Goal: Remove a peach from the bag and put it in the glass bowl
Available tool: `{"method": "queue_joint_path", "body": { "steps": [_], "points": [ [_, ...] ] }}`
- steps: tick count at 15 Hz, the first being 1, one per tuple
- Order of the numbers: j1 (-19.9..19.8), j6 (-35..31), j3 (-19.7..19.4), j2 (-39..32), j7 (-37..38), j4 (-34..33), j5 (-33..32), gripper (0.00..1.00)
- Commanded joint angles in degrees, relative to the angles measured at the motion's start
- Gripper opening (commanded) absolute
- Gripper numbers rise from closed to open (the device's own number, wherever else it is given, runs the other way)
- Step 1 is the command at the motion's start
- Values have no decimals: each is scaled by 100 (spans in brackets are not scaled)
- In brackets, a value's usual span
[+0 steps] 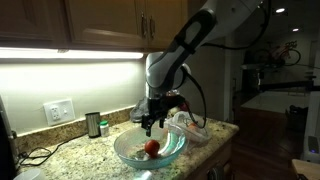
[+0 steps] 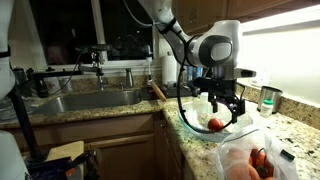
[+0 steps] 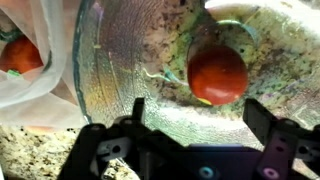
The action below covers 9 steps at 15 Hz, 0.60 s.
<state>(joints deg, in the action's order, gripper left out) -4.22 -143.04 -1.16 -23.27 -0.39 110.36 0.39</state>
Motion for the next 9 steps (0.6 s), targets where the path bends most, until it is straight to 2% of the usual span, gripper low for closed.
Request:
{"method": "queue_joint_path", "body": {
  "steps": [1,3,9],
  "points": [
    [13,201,-56,53,-10,-50,24,100],
    [31,12,-40,0,-15,-18,23,100],
    [30,12,-42,0,-15,-19,23,100]
  ]
}}
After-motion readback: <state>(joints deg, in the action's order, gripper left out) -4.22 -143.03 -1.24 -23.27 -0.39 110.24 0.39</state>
